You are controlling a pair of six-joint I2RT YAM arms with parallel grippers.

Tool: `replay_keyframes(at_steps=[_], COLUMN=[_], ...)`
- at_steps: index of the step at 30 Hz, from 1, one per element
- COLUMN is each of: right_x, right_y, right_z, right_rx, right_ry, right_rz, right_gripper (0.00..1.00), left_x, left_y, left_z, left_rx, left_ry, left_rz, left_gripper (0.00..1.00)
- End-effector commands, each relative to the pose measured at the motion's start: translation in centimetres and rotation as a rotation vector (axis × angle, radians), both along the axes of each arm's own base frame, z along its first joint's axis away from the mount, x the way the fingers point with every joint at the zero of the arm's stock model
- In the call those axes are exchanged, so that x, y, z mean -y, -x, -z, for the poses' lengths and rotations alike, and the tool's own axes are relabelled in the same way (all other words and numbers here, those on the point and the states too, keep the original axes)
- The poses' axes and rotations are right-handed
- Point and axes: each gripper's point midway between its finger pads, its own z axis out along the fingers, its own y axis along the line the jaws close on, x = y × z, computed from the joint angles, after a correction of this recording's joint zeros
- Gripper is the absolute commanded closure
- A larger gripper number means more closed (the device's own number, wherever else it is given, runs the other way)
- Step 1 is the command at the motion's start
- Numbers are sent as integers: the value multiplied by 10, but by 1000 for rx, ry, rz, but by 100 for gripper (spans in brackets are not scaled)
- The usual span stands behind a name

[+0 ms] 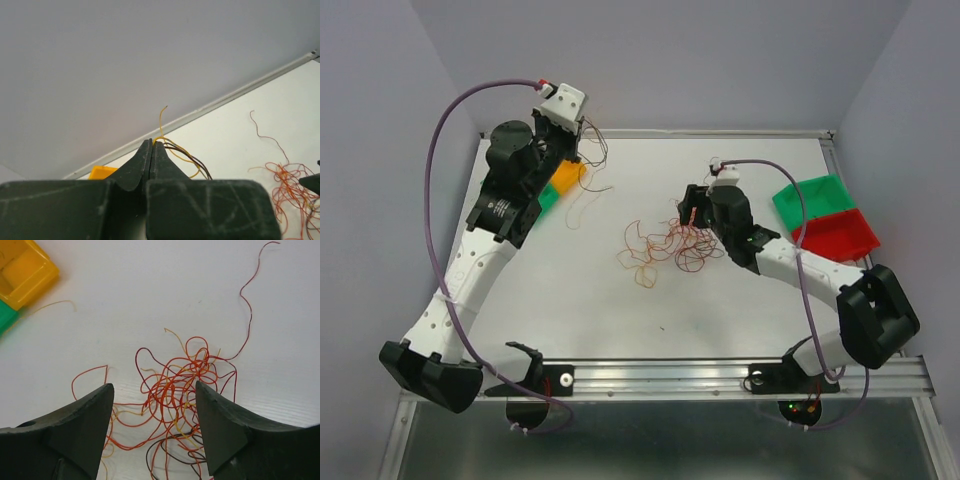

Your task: Untangle the cables

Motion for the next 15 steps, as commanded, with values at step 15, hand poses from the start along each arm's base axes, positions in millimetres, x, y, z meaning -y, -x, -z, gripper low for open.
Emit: replay_keyframes(at_steps=[15], right_x=[-60], right_y=[91], right_z=[-44], right_rx=[317], right_ry=[-169], right_rz=[-592], right_gripper=[8], left_x=[77], left_y=[55], left_z=[15], left_rx=[-64], left_ry=[106], left_rz=[484], left_gripper=[100])
